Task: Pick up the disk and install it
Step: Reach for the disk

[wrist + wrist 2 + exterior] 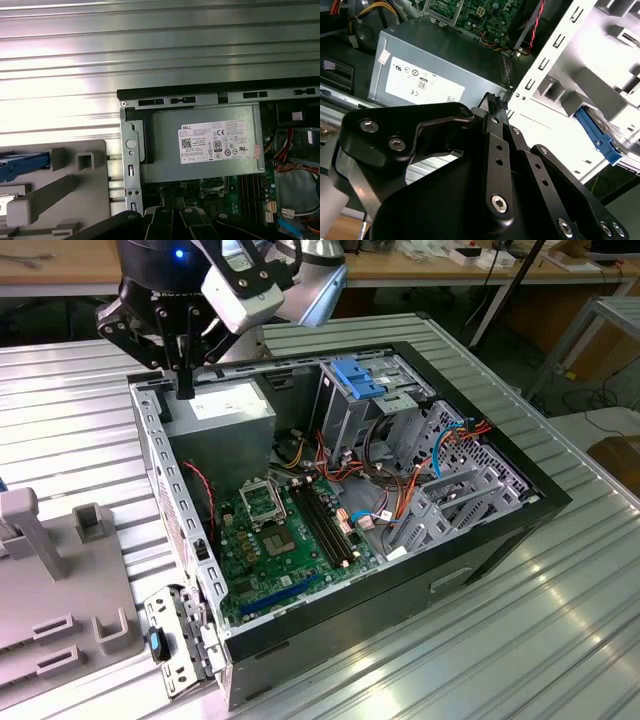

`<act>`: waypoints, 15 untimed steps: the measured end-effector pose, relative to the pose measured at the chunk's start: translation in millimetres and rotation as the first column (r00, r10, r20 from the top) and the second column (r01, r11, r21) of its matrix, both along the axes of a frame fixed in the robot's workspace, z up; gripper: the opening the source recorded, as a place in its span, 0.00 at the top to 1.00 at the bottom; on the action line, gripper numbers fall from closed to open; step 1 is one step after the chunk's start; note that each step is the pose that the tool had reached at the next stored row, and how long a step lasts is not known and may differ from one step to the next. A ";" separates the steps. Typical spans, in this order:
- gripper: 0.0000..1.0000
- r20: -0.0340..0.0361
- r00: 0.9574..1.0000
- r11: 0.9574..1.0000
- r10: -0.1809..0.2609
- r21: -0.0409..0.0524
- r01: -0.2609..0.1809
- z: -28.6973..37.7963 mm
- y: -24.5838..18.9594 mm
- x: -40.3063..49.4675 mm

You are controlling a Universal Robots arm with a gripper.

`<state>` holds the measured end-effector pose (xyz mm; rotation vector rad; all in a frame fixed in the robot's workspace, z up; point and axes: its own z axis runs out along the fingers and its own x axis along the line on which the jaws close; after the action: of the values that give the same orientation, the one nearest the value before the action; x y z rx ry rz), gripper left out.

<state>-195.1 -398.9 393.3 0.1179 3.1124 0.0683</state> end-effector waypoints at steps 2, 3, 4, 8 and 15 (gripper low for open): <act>0.89 0.000 1.000 1.000 0.000 0.000 0.000 0.1 0.0 -10.0; 0.89 0.000 1.000 1.000 0.000 0.000 0.000 0.0 0.0 -14.1; 0.89 0.000 1.000 1.000 0.000 0.000 0.000 0.0 0.0 -17.2; 0.89 0.000 1.000 1.000 0.000 0.000 0.000 0.0 0.0 -31.4; 0.89 0.000 1.000 1.000 0.000 0.000 0.000 0.0 5.2 -59.9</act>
<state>-255.0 -393.8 393.3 0.1178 3.1124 0.0683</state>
